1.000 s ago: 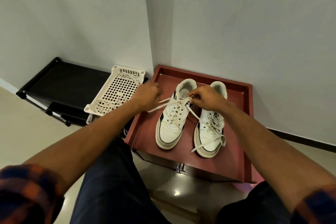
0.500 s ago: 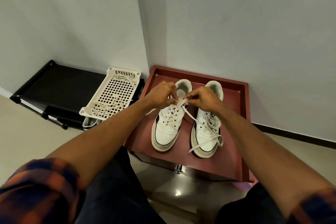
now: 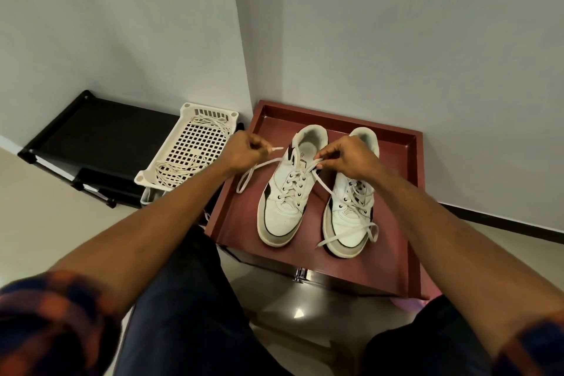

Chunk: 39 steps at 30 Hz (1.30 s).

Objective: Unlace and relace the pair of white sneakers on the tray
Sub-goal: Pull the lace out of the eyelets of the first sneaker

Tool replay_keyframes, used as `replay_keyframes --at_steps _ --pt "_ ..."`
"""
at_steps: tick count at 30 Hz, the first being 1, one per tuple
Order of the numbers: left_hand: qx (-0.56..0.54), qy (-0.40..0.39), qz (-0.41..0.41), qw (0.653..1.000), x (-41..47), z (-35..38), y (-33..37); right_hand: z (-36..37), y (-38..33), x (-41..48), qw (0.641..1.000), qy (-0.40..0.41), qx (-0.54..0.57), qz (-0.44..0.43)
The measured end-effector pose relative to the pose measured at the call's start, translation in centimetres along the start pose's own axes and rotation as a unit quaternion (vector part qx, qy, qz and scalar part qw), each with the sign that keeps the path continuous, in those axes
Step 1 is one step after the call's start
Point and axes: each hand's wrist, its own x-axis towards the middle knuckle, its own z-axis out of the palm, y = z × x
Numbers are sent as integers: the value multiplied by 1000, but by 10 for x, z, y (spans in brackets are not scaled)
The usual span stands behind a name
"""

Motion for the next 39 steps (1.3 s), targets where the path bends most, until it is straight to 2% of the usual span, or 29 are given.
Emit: replay_keyframes --at_steps 3,9,13,16,19,23,24,26,28,32,35,39 --pt "76 -85 -32 993 -8 1 -7 5 -4 8 999 -14 -35 5" --pt "101 -61 -42 992 -7 12 21 6 -21 9 999 13 -27 34" --pt "94 -49 -76 991 14 28 51 10 -37 18 998 25 -30 41" --pt "173 -82 -99 977 24 37 67 19 -46 26 995 -11 -72 73" --pt "201 -113 -117 966 31 35 75 24 -49 32 993 -18 -61 97" --pt "177 -222 -173 943 40 24 73 34 -58 44 992 -64 -62 89" --pt "151 -222 -189 944 42 21 68 38 -58 45 991 -68 -68 91" --pt "89 -169 -214 958 46 18 57 44 -59 44 989 -62 -92 96" --pt "75 -145 -215 963 48 18 50 48 -55 45 989 -60 -75 109" --pt "72 -227 -246 939 50 21 51 47 -48 49 988 -69 2 139" --pt "48 -223 -250 941 50 20 47 44 -48 52 983 -86 56 155" --pt "22 -211 -247 946 49 22 41 36 -38 53 974 -145 114 131"
